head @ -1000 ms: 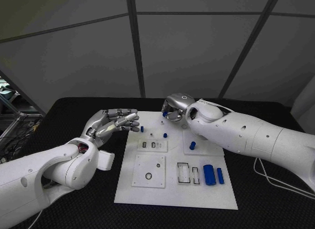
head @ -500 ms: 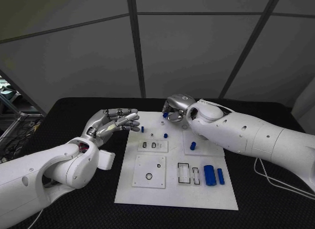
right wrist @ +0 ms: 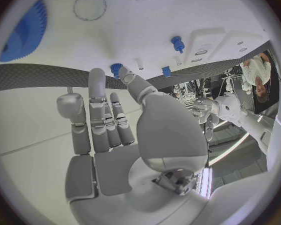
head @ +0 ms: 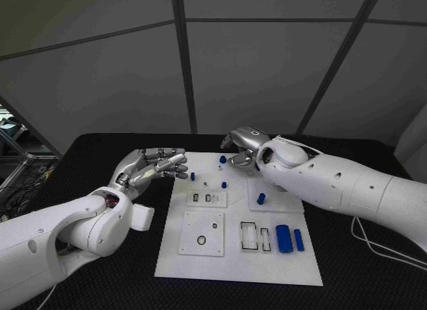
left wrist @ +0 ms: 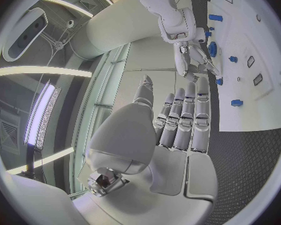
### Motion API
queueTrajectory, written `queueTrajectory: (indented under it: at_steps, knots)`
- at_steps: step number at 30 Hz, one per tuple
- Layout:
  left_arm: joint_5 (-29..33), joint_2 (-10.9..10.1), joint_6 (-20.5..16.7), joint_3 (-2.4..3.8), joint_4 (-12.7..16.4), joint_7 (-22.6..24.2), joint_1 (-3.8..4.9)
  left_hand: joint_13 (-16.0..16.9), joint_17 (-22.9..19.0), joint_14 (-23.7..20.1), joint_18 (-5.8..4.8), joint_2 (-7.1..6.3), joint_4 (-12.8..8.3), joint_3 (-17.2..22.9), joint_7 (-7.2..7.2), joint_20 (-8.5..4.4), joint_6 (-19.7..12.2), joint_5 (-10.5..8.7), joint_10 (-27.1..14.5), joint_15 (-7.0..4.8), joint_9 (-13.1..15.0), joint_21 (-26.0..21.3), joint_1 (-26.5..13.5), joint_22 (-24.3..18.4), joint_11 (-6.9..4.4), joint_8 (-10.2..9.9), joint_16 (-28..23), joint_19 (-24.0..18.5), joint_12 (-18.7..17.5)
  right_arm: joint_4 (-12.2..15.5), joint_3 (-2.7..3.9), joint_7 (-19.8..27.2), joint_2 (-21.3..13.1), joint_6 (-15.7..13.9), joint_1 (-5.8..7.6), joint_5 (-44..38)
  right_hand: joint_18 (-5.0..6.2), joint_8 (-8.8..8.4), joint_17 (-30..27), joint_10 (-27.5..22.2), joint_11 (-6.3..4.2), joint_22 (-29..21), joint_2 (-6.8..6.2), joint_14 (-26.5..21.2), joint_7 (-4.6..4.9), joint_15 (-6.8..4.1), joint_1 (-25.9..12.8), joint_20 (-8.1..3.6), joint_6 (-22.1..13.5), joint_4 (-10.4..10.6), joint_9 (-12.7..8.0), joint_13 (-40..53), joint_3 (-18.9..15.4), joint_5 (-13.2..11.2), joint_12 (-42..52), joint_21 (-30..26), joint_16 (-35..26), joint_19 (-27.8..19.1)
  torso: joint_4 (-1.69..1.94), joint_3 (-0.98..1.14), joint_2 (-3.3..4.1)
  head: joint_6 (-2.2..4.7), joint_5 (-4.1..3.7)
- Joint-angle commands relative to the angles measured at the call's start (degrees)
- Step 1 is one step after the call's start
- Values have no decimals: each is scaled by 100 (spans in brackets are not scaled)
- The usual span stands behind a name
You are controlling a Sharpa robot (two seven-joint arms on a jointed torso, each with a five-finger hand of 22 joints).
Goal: Assemble the parts on the task board
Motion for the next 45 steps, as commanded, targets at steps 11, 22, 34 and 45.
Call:
queueTrajectory:
  at_steps: [11, 22, 34, 45]
  knots:
    - [-29, -20, 85, 6, -20, -23, 14, -13, 20, -34, -86, 61, -24, -13, -2, 10, -25, -31, -66, -9, 6, -28, 1, -11, -11, -34, -3, -35, -33, 1288, 291, -454, -1508, 25, 36, 1245, -295, 25, 324, 2434, -515, 1655, -148, 421, -101, -373, -710, -323, 692, 293, 3, 448, -191, 39, 792, 816, 429, 1017, -158, 44, -75, 52, -68]
    - [-28, 11, 92, 5, -32, -27, 11, -13, 20, -34, -86, 61, -24, -13, -2, 10, -25, -31, -66, -9, 6, -28, 1, -11, -11, -34, -3, -35, -33, 1277, 319, -871, -1754, 870, 38, 1525, -476, -52, 5599, 2972, -612, 2586, -318, 788, -157, -499, -336, -434, 399, 1180, 64, 6209, -943, 49, 6460, 1268, 3881, 1490, -146, 54, -76, 65, -97]
    - [-28, 28, 95, 4, -52, -26, 10, -14, 27, -34, -83, 65, -30, -16, -8, 10, -23, -39, -72, -12, 7, -28, 1, -13, -19, -36, -2, -34, -32, 971, 314, -940, -1504, 1208, 33, 1487, -552, -49, 6456, 3145, -501, 3029, -325, 863, -66, -359, -87, -353, 252, 1548, 92, 7576, -993, 94, 7707, 1445, 4303, 1722, -160, 40, -75, 42, -102]
    - [-28, 48, 100, 4, -47, -21, 9, -14, 27, -34, -83, 65, -30, -16, -8, 10, -23, -39, -72, -12, 7, -28, 1, -13, -19, -36, -2, -34, -32, 705, 307, -981, -1259, 1225, 23, 1438, -555, -42, 6494, 3133, -497, 3052, -271, 866, -64, -352, -24, -344, 274, 1550, 106, 7600, -949, 169, 7726, 1455, 4319, 1732, -158, 40, -75, 18, -115]
